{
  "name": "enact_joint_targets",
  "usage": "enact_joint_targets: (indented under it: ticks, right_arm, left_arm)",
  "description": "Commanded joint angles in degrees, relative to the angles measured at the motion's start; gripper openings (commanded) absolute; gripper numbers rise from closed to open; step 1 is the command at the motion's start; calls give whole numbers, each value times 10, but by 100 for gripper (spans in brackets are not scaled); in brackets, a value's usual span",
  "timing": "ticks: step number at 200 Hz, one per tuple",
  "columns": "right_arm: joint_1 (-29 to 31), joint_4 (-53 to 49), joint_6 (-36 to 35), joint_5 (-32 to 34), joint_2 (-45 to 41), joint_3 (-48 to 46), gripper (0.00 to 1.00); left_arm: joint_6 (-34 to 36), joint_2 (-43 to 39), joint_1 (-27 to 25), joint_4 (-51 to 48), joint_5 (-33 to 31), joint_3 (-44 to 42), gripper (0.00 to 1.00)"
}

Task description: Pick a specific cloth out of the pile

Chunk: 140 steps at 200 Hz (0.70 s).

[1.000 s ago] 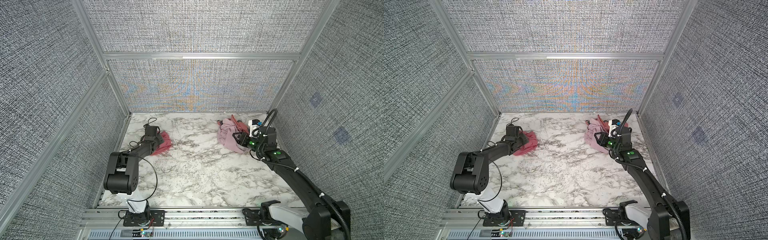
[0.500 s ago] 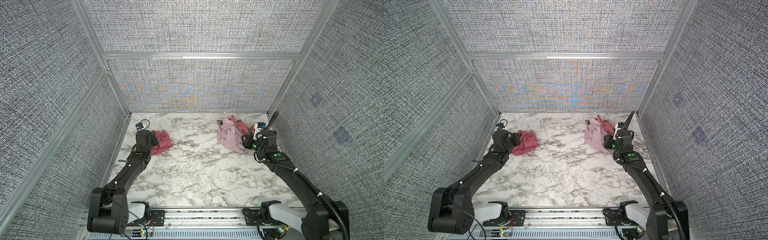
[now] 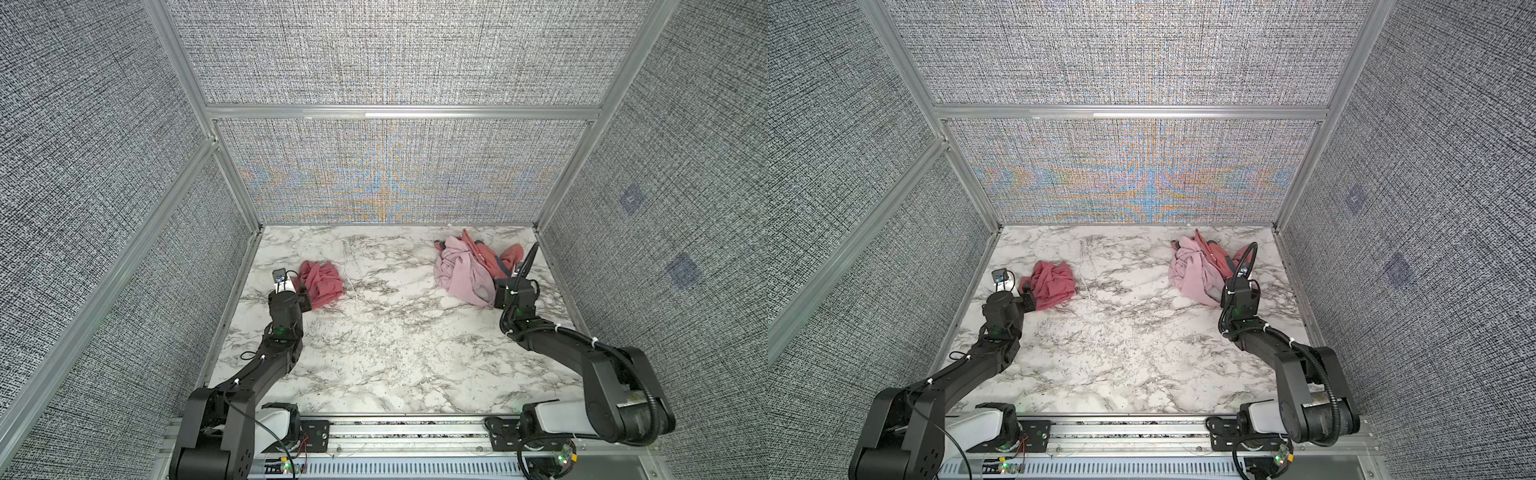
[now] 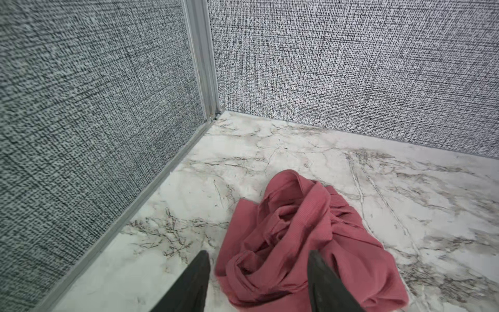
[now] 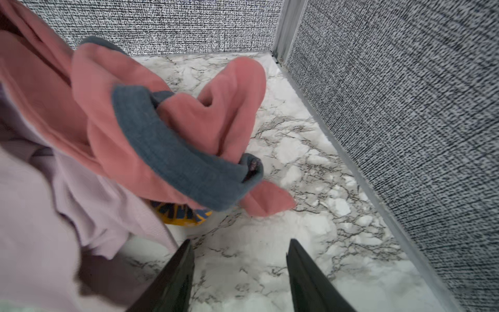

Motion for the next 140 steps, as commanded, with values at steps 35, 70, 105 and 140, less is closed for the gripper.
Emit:
enact_joint_targets:
  ticks: [35,70,105,140]
  right_arm:
    - [0,218,-69,18,13,-72,58]
    - [0,297,-75,6,35,-109,58]
    - [-1,371,-81,-5,68,-135,59]
    - [-12,364,-71,-28,62,-138,60]
  left_arm:
    - [60,26,1,201,-20,-56,60]
    - [95,27,0,210,24,-61,60]
    - [97,57,0,227,19,-82,60]
    - [118,156,0,405,32,-121,60]
